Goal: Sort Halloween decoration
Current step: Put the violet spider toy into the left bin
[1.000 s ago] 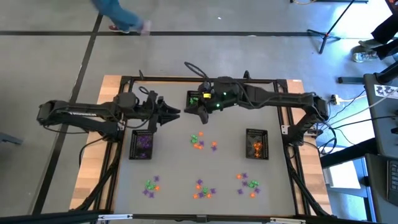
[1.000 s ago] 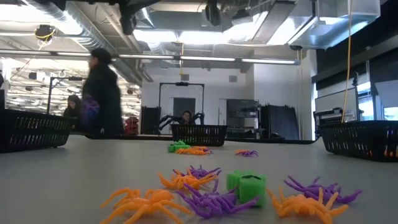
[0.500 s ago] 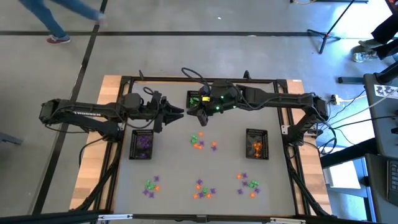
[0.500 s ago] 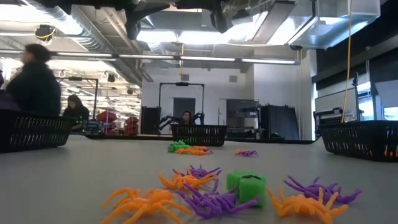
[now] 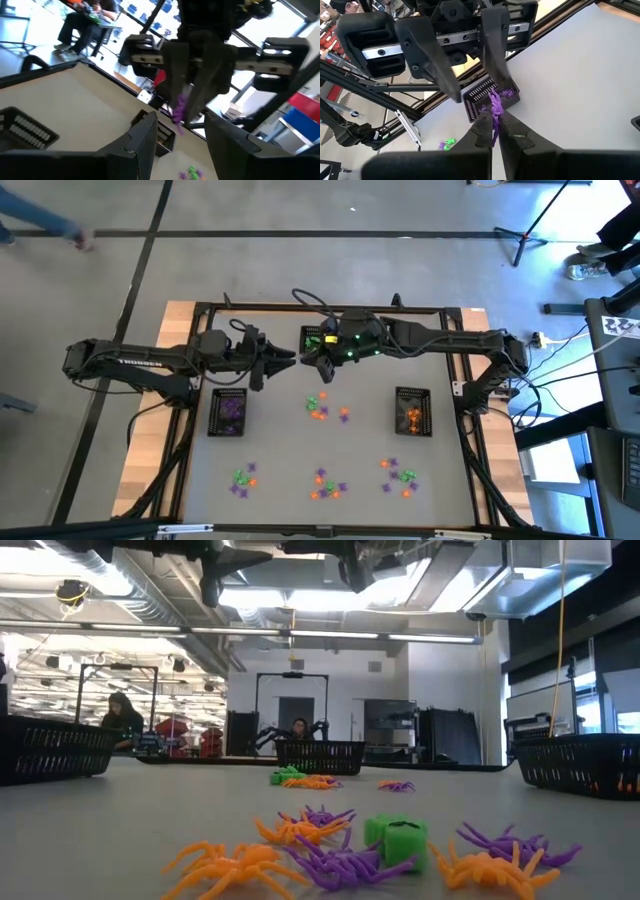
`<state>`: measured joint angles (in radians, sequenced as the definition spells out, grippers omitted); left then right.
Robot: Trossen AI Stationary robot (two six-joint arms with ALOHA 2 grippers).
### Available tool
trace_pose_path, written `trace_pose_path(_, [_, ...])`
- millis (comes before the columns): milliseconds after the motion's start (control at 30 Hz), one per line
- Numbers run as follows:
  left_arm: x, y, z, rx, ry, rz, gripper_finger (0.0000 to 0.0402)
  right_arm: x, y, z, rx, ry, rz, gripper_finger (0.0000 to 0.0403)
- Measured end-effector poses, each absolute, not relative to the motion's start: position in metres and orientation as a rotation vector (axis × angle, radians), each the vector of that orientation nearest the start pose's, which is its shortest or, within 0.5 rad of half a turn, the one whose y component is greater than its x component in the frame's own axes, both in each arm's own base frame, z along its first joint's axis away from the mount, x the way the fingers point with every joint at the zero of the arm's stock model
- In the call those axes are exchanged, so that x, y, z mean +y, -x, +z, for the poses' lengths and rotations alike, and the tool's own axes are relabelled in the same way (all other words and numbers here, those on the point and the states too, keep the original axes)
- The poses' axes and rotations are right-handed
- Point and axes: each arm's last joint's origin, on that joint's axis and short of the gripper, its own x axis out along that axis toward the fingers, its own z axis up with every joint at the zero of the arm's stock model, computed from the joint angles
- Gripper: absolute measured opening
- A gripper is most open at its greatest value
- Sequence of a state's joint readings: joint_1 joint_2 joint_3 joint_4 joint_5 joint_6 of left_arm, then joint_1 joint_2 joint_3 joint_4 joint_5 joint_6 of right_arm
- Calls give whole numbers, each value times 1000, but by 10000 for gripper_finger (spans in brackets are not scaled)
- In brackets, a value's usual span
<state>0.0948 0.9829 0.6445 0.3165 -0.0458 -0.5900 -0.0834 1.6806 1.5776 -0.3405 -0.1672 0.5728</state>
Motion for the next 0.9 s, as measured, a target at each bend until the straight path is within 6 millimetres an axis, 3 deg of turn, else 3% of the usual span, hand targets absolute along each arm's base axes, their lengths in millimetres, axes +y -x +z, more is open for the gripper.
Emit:
trace_pose_path(267, [25,-221,295,-31,579,214,153,-23,-385,359,450,-617,-57,12])
trace_pose_path(900, [23,-237,280,62,570,110,153,-18,-385,357,464,-639,-79,12])
